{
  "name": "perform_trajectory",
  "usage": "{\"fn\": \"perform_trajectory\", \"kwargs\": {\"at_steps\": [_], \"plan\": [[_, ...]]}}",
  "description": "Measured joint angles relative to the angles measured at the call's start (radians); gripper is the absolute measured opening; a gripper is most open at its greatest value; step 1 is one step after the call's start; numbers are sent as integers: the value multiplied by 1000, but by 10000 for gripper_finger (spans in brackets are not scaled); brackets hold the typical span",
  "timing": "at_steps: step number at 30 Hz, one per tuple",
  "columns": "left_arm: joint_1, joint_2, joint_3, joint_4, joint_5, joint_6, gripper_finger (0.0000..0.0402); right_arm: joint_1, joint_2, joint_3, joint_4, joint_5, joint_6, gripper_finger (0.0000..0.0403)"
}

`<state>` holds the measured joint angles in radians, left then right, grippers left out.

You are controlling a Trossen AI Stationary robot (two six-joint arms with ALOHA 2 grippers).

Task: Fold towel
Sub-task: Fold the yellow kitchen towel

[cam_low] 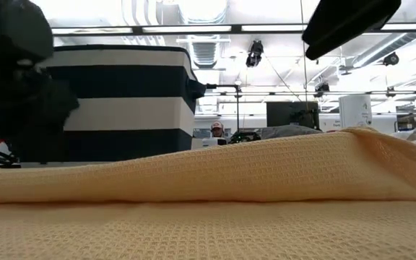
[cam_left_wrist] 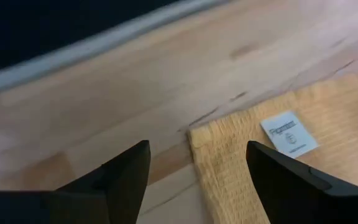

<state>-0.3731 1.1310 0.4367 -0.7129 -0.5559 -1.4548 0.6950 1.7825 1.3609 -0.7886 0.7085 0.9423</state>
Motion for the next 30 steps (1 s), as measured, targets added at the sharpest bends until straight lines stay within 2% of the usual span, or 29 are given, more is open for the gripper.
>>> {"fn": "perform_trajectory", "kwargs": {"at_steps": [7, 13, 20, 25, 30], "plan": [[5, 58, -63, 179, 17, 100, 256, 1, 8, 0, 23, -2, -15, 248], [16, 123, -67, 215, -29, 116, 245, 1, 8, 0, 44, -2, -39, 237], [20, 186, -52, 276, -60, 205, 223, 1, 8, 0, 48, -2, -45, 236], [23, 209, -31, 297, -56, 255, 187, 1, 8, 0, 50, -1, -47, 242], [25, 214, -24, 298, -49, 268, 122, 1, 8, 0, 62, -1, -57, 240]]}}
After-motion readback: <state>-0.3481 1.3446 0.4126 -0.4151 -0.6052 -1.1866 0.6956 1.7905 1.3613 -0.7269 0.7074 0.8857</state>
